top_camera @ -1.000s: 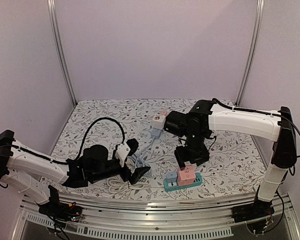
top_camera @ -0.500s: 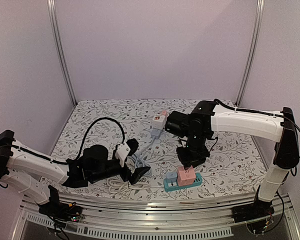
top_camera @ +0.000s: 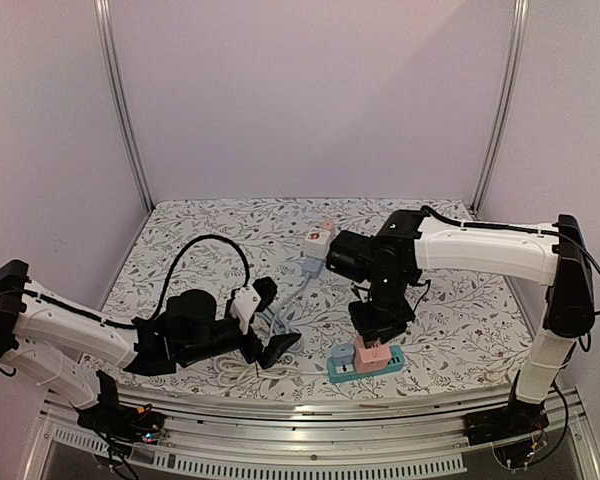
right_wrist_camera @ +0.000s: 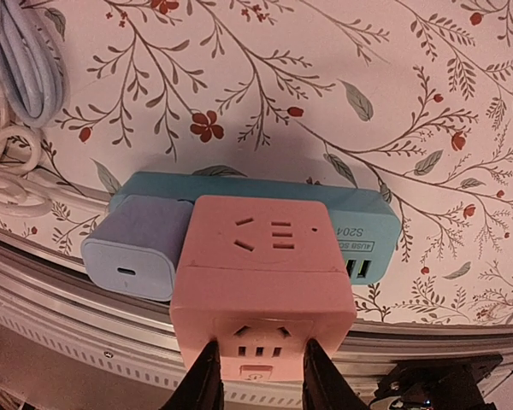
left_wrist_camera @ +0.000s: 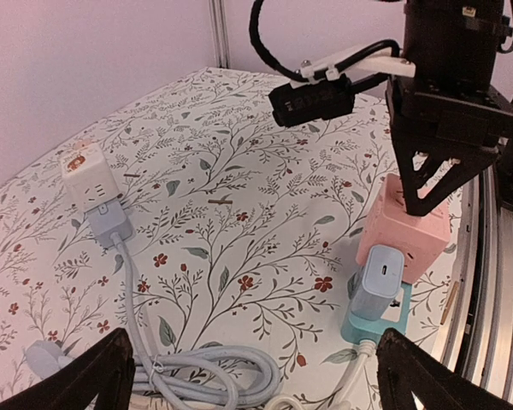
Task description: Insert the plug
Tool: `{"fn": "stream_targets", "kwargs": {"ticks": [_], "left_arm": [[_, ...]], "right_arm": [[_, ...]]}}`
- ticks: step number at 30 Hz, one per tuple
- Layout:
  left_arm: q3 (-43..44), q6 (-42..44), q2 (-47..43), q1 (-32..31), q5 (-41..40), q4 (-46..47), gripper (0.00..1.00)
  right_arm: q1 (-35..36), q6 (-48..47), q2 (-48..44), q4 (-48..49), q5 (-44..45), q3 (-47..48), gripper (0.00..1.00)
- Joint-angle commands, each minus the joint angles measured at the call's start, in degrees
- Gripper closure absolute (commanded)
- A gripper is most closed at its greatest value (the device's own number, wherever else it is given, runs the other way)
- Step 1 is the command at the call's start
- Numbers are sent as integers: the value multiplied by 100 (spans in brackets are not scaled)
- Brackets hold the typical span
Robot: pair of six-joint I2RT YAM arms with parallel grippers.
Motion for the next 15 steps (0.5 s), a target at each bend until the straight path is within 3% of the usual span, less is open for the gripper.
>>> {"fn": "stream_targets", "kwargs": {"ticks": [1,15], "left_arm": [[-90,62,-25,67,1,116,2],[-93,72,-15,68,5,124,2]], "right_arm": [[54,2,342,266,-85,-264,69],[61,41,622,495,-87,-480,69]]}}
